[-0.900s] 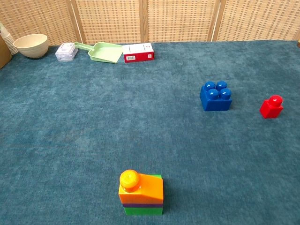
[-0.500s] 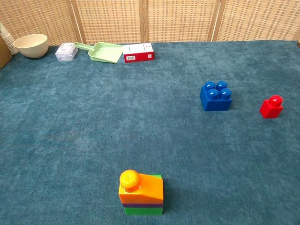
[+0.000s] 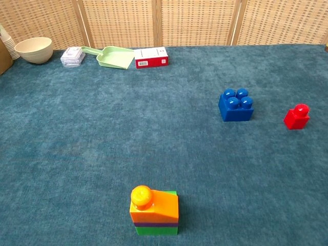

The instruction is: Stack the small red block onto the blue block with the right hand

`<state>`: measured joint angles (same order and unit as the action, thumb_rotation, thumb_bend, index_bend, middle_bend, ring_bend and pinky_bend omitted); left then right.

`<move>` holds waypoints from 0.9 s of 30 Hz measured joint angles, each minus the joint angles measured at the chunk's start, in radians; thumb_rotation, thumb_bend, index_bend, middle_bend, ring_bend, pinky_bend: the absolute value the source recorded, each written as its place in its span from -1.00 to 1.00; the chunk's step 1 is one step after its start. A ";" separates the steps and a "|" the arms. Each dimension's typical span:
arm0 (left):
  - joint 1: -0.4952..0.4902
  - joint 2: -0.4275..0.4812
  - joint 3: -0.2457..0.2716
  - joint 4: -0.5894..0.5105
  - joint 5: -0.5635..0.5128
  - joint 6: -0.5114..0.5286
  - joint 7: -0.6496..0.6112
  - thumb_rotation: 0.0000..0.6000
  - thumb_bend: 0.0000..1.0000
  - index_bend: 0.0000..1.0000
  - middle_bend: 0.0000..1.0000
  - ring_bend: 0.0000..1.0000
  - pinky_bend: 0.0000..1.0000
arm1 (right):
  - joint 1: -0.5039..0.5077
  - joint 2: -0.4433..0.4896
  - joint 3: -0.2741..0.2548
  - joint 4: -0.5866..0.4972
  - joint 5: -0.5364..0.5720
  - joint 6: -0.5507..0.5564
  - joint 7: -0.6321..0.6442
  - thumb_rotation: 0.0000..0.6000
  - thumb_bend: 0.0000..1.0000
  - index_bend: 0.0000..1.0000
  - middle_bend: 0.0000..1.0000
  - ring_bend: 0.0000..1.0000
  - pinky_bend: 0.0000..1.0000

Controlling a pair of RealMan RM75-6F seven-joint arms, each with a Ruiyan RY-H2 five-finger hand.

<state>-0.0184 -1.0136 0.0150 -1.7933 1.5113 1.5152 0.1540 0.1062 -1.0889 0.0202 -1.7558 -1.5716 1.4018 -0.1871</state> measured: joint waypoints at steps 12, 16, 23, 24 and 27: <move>-0.005 -0.007 0.008 -0.008 0.001 -0.024 0.006 1.00 -0.38 -0.24 -0.68 -0.73 -1.00 | 0.152 -0.063 0.097 -0.024 0.142 -0.184 -0.102 1.00 -0.53 -0.46 -0.51 -0.66 -0.54; -0.013 -0.011 0.005 -0.020 0.014 -0.027 0.013 1.00 -0.37 -0.23 -0.68 -0.73 -1.00 | 0.216 -0.099 0.135 -0.010 0.221 -0.254 -0.140 1.00 -0.53 -0.46 -0.51 -0.66 -0.54; -0.023 -0.013 -0.003 -0.021 0.001 -0.043 0.015 1.00 -0.38 -0.23 -0.68 -0.73 -1.00 | 0.302 -0.161 0.165 0.051 0.339 -0.346 -0.189 1.00 -0.53 -0.44 -0.51 -0.66 -0.52; -0.024 -0.013 -0.003 -0.021 0.000 -0.045 0.016 1.00 -0.38 -0.22 -0.68 -0.73 -1.00 | 0.311 -0.171 0.167 0.063 0.352 -0.355 -0.195 1.00 -0.53 -0.44 -0.51 -0.66 -0.52; -0.029 -0.015 -0.004 -0.021 -0.007 -0.056 0.021 1.00 -0.38 -0.22 -0.68 -0.73 -1.00 | 0.339 -0.202 0.171 0.102 0.387 -0.380 -0.214 1.00 -0.53 -0.44 -0.51 -0.66 -0.52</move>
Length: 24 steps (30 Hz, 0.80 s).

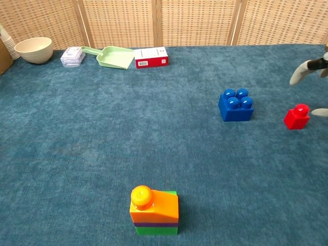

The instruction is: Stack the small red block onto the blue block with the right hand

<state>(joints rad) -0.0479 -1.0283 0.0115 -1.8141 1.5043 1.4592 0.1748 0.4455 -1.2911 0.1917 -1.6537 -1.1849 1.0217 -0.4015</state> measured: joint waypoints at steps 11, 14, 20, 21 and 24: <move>-0.008 -0.003 -0.004 -0.001 -0.002 -0.007 0.004 1.00 -0.38 -0.22 -0.68 -0.73 -1.00 | 0.047 -0.078 0.000 0.100 0.086 -0.016 -0.037 1.00 -0.53 -0.37 -0.53 -0.66 -0.51; -0.010 -0.003 -0.004 0.000 0.000 -0.007 0.003 1.00 -0.38 -0.22 -0.68 -0.73 -1.00 | 0.052 -0.091 -0.006 0.119 0.106 -0.018 -0.040 1.00 -0.53 -0.37 -0.53 -0.66 -0.51; -0.013 -0.003 -0.004 0.003 0.001 -0.010 -0.004 1.00 -0.37 -0.22 -0.68 -0.73 -1.00 | 0.059 -0.112 -0.018 0.155 0.138 -0.024 -0.041 1.00 -0.53 -0.37 -0.53 -0.66 -0.51; -0.013 -0.004 -0.004 0.004 0.001 -0.011 -0.006 1.00 -0.38 -0.22 -0.68 -0.73 -1.00 | 0.060 -0.115 -0.019 0.161 0.142 -0.026 -0.041 1.00 -0.53 -0.37 -0.53 -0.66 -0.51; -0.013 -0.005 -0.003 0.008 -0.001 -0.014 -0.013 1.00 -0.38 -0.22 -0.68 -0.73 -1.00 | 0.066 -0.125 -0.023 0.178 0.156 -0.034 -0.038 1.00 -0.53 -0.37 -0.53 -0.66 -0.51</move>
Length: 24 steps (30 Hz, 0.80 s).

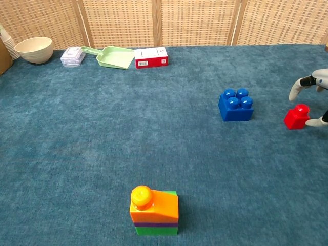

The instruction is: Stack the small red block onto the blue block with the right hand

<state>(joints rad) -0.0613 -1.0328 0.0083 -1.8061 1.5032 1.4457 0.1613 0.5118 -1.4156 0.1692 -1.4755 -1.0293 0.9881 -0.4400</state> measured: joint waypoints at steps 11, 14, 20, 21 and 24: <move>0.000 0.001 0.004 0.007 0.004 -0.001 -0.013 1.00 -0.37 -0.22 -0.68 -0.73 -1.00 | 0.017 -0.030 -0.009 0.049 0.028 -0.011 0.006 1.00 -0.53 -0.31 -0.51 -0.64 -0.49; 0.000 0.001 0.005 0.011 0.003 -0.001 -0.015 1.00 -0.38 -0.22 -0.68 -0.73 -1.00 | 0.021 -0.038 -0.010 0.062 0.037 -0.015 0.008 1.00 -0.53 -0.26 -0.50 -0.62 -0.48; 0.001 -0.001 0.005 0.019 0.001 -0.001 -0.023 1.00 -0.38 -0.22 -0.68 -0.73 -1.00 | 0.031 -0.049 -0.010 0.077 0.048 -0.017 0.007 1.00 -0.54 -0.22 -0.49 -0.60 -0.47; 0.001 -0.002 0.006 0.020 0.001 -0.002 -0.024 1.00 -0.37 -0.22 -0.68 -0.73 -1.00 | 0.033 -0.051 -0.009 0.078 0.050 -0.018 0.006 1.00 -0.54 -0.21 -0.49 -0.60 -0.46; 0.001 -0.006 0.006 0.025 -0.001 -0.003 -0.028 1.00 -0.37 -0.22 -0.68 -0.73 -1.00 | 0.039 -0.056 -0.009 0.084 0.057 -0.020 0.002 1.00 -0.55 -0.17 -0.48 -0.59 -0.45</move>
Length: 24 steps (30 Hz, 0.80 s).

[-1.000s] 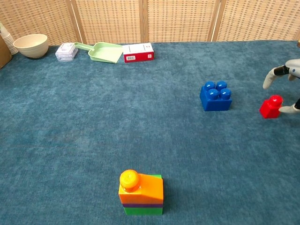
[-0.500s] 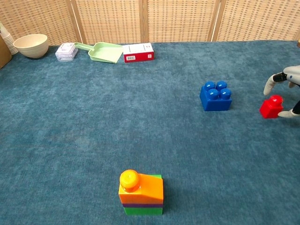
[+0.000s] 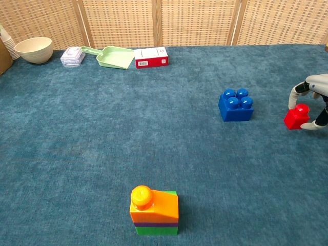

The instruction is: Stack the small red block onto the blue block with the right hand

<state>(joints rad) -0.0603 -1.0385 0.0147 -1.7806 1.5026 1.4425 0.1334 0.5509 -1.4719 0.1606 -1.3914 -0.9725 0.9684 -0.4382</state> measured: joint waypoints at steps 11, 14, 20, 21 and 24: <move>0.002 -0.012 0.002 0.018 -0.008 -0.004 -0.012 1.00 -0.38 -0.22 -0.68 -0.73 -1.00 | 0.024 -0.009 0.008 0.014 0.050 -0.012 -0.024 1.00 -0.57 -0.09 -0.47 -0.54 -0.42; 0.003 -0.013 0.003 0.021 -0.009 -0.005 -0.014 1.00 -0.37 -0.22 -0.68 -0.73 -1.00 | 0.027 -0.008 0.006 0.007 0.059 -0.011 -0.030 1.00 -0.57 -0.08 -0.47 -0.53 -0.42; 0.003 -0.016 0.003 0.026 -0.007 -0.004 -0.017 1.00 -0.38 -0.22 -0.68 -0.73 -1.00 | 0.032 -0.006 0.001 0.001 0.066 -0.007 -0.036 1.00 -0.58 -0.01 -0.46 -0.50 -0.40; 0.003 -0.016 0.004 0.026 -0.007 -0.004 -0.017 1.00 -0.37 -0.22 -0.68 -0.73 -1.00 | 0.033 -0.006 0.001 0.001 0.067 -0.007 -0.037 1.00 -0.58 0.01 -0.46 -0.49 -0.40; 0.005 -0.018 0.005 0.028 -0.007 -0.002 -0.019 1.00 -0.37 -0.22 -0.68 -0.73 -1.00 | 0.036 -0.008 0.000 -0.002 0.070 -0.007 -0.036 1.00 -0.59 0.07 -0.46 -0.48 -0.39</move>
<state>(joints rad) -0.0557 -1.0562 0.0192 -1.7525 1.4960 1.4408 0.1139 0.5868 -1.4794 0.1606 -1.3932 -0.9021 0.9611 -0.4742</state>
